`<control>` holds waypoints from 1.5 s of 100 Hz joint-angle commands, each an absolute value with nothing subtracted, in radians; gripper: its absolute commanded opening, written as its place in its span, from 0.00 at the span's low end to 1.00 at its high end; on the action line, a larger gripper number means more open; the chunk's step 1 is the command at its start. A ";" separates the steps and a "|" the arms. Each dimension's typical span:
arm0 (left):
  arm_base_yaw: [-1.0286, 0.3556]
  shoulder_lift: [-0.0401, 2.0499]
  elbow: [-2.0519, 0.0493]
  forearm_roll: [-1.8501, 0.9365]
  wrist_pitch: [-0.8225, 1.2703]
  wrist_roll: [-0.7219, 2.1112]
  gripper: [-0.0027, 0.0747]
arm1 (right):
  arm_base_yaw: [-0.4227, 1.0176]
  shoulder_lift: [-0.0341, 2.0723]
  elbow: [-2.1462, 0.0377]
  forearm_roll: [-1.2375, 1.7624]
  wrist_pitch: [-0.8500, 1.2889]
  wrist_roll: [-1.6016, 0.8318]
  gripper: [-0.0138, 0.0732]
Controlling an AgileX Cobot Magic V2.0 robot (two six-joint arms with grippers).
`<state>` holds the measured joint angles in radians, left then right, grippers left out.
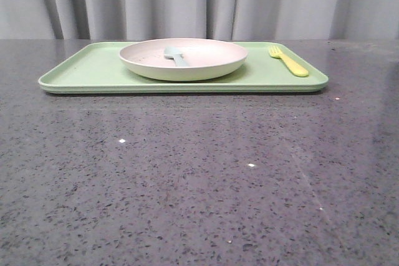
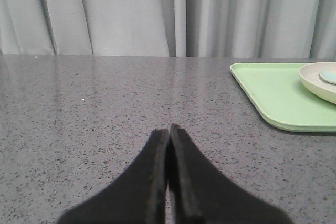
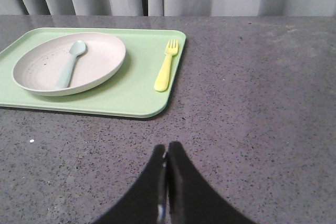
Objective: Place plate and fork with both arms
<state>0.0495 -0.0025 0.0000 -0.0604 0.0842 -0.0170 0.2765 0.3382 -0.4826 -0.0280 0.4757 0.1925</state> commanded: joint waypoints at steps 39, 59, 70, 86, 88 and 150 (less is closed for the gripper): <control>0.050 -0.036 0.013 -0.069 0.000 -0.024 0.01 | 0.275 0.348 -0.506 -0.085 0.395 0.183 0.14; 0.050 -0.036 0.013 -0.069 0.000 -0.024 0.01 | 0.218 0.348 -0.438 -0.081 0.292 0.183 0.14; 0.050 -0.036 0.013 -0.069 0.000 -0.024 0.01 | 0.160 0.343 -0.364 -0.062 0.156 0.183 0.14; 0.050 -0.036 0.013 -0.069 0.000 -0.024 0.01 | 0.098 0.312 -0.264 -0.053 0.010 0.183 0.14; 0.050 -0.036 0.013 -0.069 0.000 -0.024 0.01 | 0.091 0.304 -0.251 -0.053 0.000 0.183 0.14; 0.050 -0.036 0.013 -0.069 0.000 -0.024 0.01 | 0.014 -0.035 0.022 -0.064 -0.026 0.183 0.14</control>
<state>0.0495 -0.0025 0.0000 -0.0604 0.0842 -0.0170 0.0210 -0.0039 0.0256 -0.0544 0.0254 0.1925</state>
